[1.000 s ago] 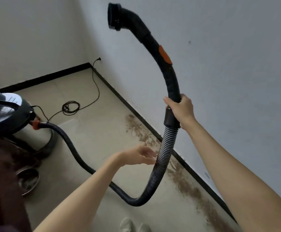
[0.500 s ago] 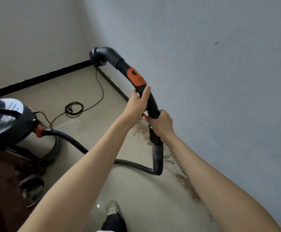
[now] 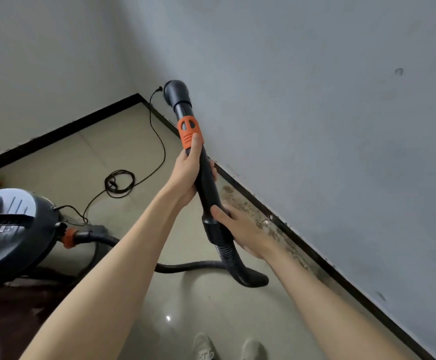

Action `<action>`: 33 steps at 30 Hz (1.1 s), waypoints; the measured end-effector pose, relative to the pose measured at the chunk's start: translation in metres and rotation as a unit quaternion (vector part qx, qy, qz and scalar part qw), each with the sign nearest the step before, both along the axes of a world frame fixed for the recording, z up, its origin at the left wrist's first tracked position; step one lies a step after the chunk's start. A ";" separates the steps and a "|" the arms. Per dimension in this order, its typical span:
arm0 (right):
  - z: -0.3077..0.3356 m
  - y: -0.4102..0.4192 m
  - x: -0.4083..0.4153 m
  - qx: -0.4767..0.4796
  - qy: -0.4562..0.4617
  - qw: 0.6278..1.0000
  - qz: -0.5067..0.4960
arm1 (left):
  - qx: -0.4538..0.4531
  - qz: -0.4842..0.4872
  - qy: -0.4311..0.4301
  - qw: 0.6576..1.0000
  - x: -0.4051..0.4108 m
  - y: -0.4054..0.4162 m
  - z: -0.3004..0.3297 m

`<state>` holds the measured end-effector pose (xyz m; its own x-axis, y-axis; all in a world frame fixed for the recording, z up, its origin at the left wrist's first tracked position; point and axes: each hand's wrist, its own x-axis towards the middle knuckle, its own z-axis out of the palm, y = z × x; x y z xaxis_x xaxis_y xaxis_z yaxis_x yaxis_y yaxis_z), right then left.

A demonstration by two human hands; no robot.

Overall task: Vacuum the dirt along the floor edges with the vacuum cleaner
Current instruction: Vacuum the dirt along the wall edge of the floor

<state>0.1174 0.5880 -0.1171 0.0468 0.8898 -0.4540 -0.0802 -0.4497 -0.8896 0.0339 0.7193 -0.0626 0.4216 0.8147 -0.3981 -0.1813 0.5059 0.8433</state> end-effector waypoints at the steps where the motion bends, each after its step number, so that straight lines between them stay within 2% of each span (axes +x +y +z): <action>1: -0.006 0.004 0.004 -0.004 -0.003 1.000 -0.005 | -0.014 -0.007 0.003 1.000 0.004 0.004 -0.006; 9: -0.047 0.034 0.064 0.012 -0.049 0.997 -0.053 | -0.015 -0.061 0.042 0.997 0.058 0.037 -0.050; 14: -0.051 0.050 0.106 0.020 -0.017 0.995 -0.095 | 0.020 -0.108 0.066 0.992 0.095 0.052 -0.058; 18: -0.047 0.053 0.130 0.014 -0.021 0.995 -0.096 | 0.017 -0.102 0.060 0.993 0.121 0.052 -0.052; 21: -0.043 0.053 0.144 0.014 0.013 0.995 -0.098 | 0.038 -0.112 0.071 0.990 0.137 0.051 -0.045; 25: -0.043 0.057 0.150 0.013 0.109 0.984 -0.139 | 0.080 -0.136 0.097 0.983 0.149 0.052 -0.046; 27: -0.045 0.064 0.157 0.023 0.115 0.981 -0.153 | 0.097 -0.131 0.128 0.978 0.145 0.049 -0.065; 29: -0.050 0.071 0.167 0.026 0.103 0.981 -0.162 | 0.074 -0.127 0.157 0.977 0.132 0.039 -0.098; 31: -0.058 0.078 0.176 0.021 0.099 0.981 -0.167 | 0.034 -0.184 0.187 0.965 0.116 0.021 -0.136; 33: -0.064 0.083 0.181 0.010 0.108 0.978 -0.178 | 0.010 -0.320 0.199 0.926 0.104 -0.004 -0.168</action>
<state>0.2988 0.6713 -0.1812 0.2594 0.8433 -0.4707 -0.4157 -0.3424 -0.8426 0.1380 0.7157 -0.2309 0.6446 0.4572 -0.6127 0.4777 0.3848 0.7898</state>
